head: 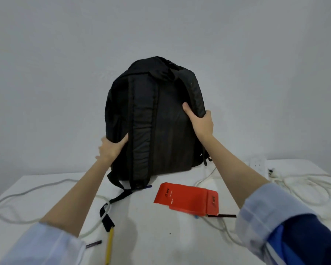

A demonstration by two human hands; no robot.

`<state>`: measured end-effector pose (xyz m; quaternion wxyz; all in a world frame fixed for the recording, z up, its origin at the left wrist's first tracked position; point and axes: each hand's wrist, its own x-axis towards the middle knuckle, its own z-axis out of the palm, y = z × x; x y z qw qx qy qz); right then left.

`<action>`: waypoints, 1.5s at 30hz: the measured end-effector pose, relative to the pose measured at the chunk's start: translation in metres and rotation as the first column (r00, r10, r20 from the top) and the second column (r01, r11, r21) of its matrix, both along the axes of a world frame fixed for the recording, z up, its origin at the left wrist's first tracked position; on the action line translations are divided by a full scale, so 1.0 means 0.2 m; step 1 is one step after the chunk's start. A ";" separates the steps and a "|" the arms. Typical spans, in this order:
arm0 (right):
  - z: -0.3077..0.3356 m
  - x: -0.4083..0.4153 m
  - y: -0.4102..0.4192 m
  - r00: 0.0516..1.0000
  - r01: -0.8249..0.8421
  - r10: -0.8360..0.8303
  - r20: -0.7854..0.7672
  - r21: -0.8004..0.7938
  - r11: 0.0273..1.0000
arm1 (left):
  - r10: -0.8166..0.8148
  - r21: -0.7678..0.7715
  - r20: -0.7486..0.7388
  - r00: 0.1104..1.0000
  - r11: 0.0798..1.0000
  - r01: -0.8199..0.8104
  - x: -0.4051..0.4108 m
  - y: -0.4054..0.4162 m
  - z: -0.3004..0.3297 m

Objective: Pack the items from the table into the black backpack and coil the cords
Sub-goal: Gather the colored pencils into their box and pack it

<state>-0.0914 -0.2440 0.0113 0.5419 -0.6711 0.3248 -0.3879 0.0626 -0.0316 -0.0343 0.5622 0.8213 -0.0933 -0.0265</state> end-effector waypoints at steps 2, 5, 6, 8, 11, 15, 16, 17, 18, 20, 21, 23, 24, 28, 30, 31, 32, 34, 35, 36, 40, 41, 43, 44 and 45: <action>-0.02 0.01 -0.04 0.999 -0.032 0.033 0.017 -0.044 0.999 | -0.103 0.004 -0.054 0.993 0.995 0.103 0.02 0.00 -0.07; 0.01 0.02 -0.04 0.999 -0.018 0.015 -0.035 -0.094 0.995 | -0.001 0.160 0.075 0.997 0.987 -0.011 0.01 -0.01 -0.09; 0.04 0.02 -0.05 0.997 -0.012 0.003 -0.077 -0.114 0.993 | 0.026 0.209 0.101 0.995 0.977 -0.047 0.01 -0.01 -0.07; 0.09 0.03 -0.06 0.986 -0.015 -0.008 -0.166 -0.138 0.990 | 0.045 0.258 0.104 0.994 0.963 -0.070 0.00 -0.01 -0.05; 0.13 0.05 -0.08 0.971 -0.008 -0.025 -0.238 -0.136 0.991 | 0.044 0.257 0.046 0.998 0.965 -0.055 0.00 0.00 -0.04; 0.04 0.10 -0.07 0.974 0.062 -0.084 -0.209 -0.107 0.992 | 0.044 0.129 -0.035 0.998 0.991 -0.039 0.02 -0.01 -0.09; 0.02 0.11 -0.06 0.975 0.062 -0.081 -0.206 -0.099 0.993 | 0.040 0.107 -0.052 0.998 0.994 -0.034 0.02 -0.01 -0.09; 0.00 0.12 -0.06 0.974 0.058 -0.078 -0.215 -0.099 0.993 | 0.035 0.096 -0.060 0.998 0.995 -0.030 0.02 -0.01 -0.09; -0.01 0.12 -0.06 0.971 0.057 -0.080 -0.226 -0.109 0.992 | 0.027 0.090 -0.069 0.997 0.996 -0.020 0.03 -0.01 -0.09; -0.02 0.11 -0.06 0.966 0.039 -0.072 -0.249 -0.135 0.990 | 0.008 0.096 -0.089 0.996 0.995 0.001 0.04 0.01 -0.09; -0.04 0.09 -0.06 0.961 0.019 -0.062 -0.269 -0.161 0.987 | -0.007 0.090 -0.100 0.995 0.996 0.017 0.05 0.02 -0.10; -0.11 0.05 -0.05 0.938 -0.018 -0.079 -0.338 -0.275 0.961 | -0.036 0.069 -0.112 0.993 0.997 0.044 0.03 0.06 -0.12; -0.16 0.02 -0.04 0.924 -0.030 -0.107 -0.368 -0.347 0.937 | -0.045 0.065 -0.096 0.994 0.997 0.051 0.02 0.08 -0.13; -0.33 -0.11 0.01 0.890 -0.118 -0.112 -0.442 -0.460 0.880 | 0.022 0.040 0.131 0.991 0.999 -0.027 -0.14 0.13 -0.20; -0.38 -0.18 0.03 0.845 -0.180 -0.111 -0.524 -0.473 0.863 | 0.100 -0.067 0.421 0.901 0.995 -0.078 -0.27 0.18 -0.23; -0.40 -0.21 0.05 0.821 -0.213 -0.114 -0.559 -0.486 0.848 | 0.104 -0.103 0.575 0.812 0.993 -0.054 -0.34 0.20 -0.23; -0.42 -0.27 0.08 0.793 -0.253 -0.119 -0.597 -0.502 0.827 | 0.058 -0.100 0.684 0.727 0.995 0.015 -0.42 0.21 -0.25; -0.47 -0.38 0.13 0.709 -0.384 -0.099 -0.698 -0.499 0.777 | -0.170 0.036 0.776 0.607 0.973 0.227 -0.57 0.21 -0.29; -0.50 -0.45 0.16 0.648 -0.475 -0.054 -0.759 -0.459 0.751 | -0.306 0.139 0.764 0.568 0.938 0.317 -0.64 0.20 -0.32; -0.52 -0.50 0.18 0.580 -0.567 0.019 -0.814 -0.387 0.727 | -0.415 0.233 0.730 0.543 0.898 0.373 -0.69 0.18 -0.36; -0.65 -0.66 0.29 0.362 -0.753 0.195 -0.911 -0.163 0.638 | -0.583 0.384 0.536 0.611 0.812 0.439 -0.79 0.15 -0.49; -0.69 -0.68 0.32 0.348 -0.767 0.175 -0.921 -0.172 0.619 | -0.589 0.386 0.473 0.656 0.807 0.446 -0.80 0.16 -0.51; -0.73 -0.69 0.33 0.423 -0.765 0.093 -0.901 -0.301 0.570 | -0.584 0.369 0.348 0.733 0.804 0.466 -0.82 0.18 -0.53; -0.73 -0.69 0.32 0.509 -0.729 0.045 -0.860 -0.403 0.553 | -0.568 0.336 0.304 0.765 0.815 0.472 -0.82 0.19 -0.53; -0.72 -0.71 0.33 0.607 -0.667 0.013 -0.794 -0.500 0.553 | -0.540 0.291 0.275 0.796 0.835 0.466 -0.85 0.20 -0.52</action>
